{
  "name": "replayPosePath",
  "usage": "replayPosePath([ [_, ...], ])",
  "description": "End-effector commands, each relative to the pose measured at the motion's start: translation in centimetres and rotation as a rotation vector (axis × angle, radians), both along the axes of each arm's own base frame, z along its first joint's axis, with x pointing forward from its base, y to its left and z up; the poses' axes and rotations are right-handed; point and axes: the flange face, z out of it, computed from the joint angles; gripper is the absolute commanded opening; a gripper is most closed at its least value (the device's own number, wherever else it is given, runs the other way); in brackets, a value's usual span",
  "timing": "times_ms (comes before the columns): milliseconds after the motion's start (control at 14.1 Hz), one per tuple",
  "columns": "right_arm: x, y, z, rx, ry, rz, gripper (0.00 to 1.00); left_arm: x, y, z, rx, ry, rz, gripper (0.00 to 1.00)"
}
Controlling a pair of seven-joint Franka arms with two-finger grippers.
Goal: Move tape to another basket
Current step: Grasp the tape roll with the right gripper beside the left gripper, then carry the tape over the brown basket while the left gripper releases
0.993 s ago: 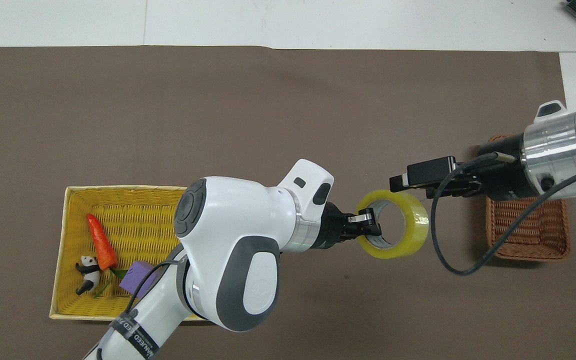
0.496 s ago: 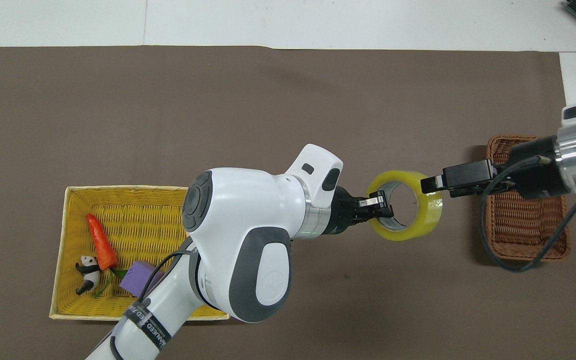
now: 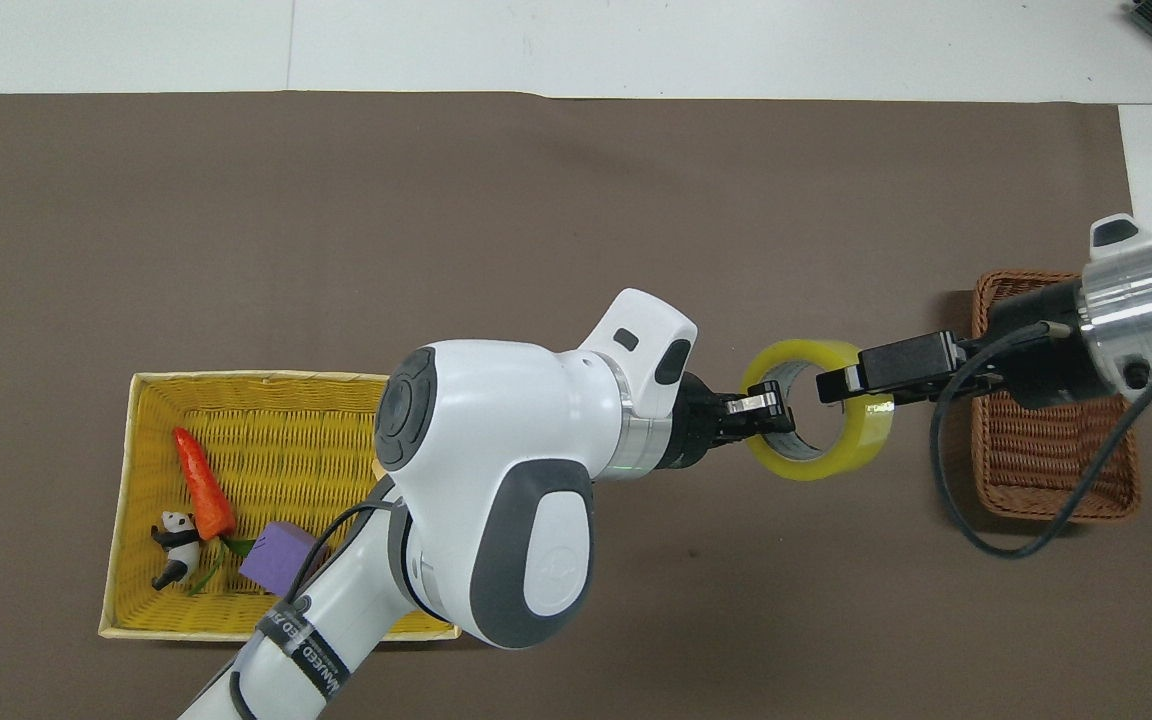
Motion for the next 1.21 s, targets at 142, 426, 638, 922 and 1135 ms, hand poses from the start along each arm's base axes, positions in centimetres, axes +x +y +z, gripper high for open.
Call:
replayPosePath([
  [142, -0.9, 0.1, 0.1, 0.016, 0.097, -0.061, 0.00, 0.4, -0.8, 1.0, -0.026, -0.022, 0.033, 0.00],
  [426, -0.5, -0.4, 0.5, 0.017, 0.098, -0.073, 0.00, 0.3, -1.0, 1.2, -0.032, -0.040, 0.047, 0.39],
  [638, 0.1, -1.2, 1.0, 0.019, 0.105, -0.072, 0.00, 0.3, 0.1, 2.8, -0.047, -0.032, 0.063, 1.00],
  [922, 0.2, -3.5, 0.9, 0.009, 0.097, -0.076, 0.00, 1.0, 3.1, 6.2, -0.091, 0.059, 0.181, 1.00],
  [1135, 0.0, -8.3, 0.5, -0.028, 0.044, -0.069, 0.00, 4.4, 7.9, 5.4, -0.022, 0.100, 0.138, 1.00],
])
